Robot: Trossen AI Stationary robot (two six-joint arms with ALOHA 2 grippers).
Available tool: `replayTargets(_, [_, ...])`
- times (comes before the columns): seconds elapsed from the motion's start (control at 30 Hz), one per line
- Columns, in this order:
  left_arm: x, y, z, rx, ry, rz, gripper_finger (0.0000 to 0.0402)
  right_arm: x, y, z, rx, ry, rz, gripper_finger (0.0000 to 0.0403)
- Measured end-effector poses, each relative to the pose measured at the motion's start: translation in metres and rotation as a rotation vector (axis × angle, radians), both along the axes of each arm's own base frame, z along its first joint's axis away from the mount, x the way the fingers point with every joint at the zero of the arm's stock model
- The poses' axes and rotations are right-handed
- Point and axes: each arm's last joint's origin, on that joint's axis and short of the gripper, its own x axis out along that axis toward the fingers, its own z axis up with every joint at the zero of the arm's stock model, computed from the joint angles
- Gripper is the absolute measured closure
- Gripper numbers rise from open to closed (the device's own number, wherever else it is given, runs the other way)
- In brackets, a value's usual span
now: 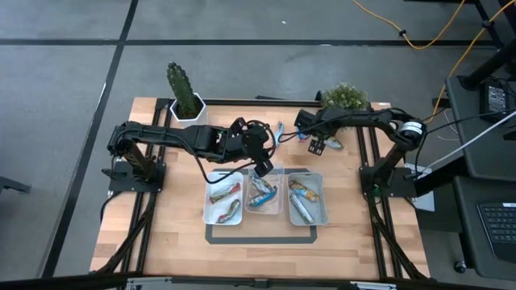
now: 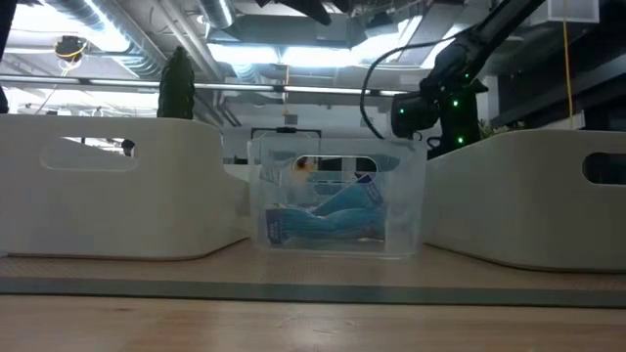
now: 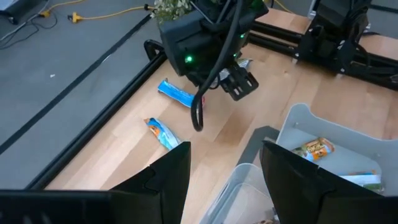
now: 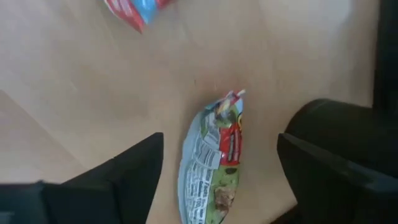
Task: Pick and place Granola Bars by type
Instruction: Put the red granola bar into the white bin
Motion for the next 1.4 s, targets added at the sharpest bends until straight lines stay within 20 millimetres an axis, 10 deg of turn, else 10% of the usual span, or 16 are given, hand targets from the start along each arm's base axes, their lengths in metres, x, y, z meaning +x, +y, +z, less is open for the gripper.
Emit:
replayTargets(0.87, [-0.001, -0.003, -0.001, -0.001, 0.01, -0.009, 0.0217, -0.002, 0.001, -0.015, 0.207, -0.012, -0.002, 0.0087])
replayTargets(1.4, [-0.001, -0.003, -0.001, 0.002, 0.01, -0.008, 0.0217, -0.005, 0.005, -0.015, 0.281, -0.003, -0.026, 0.0291])
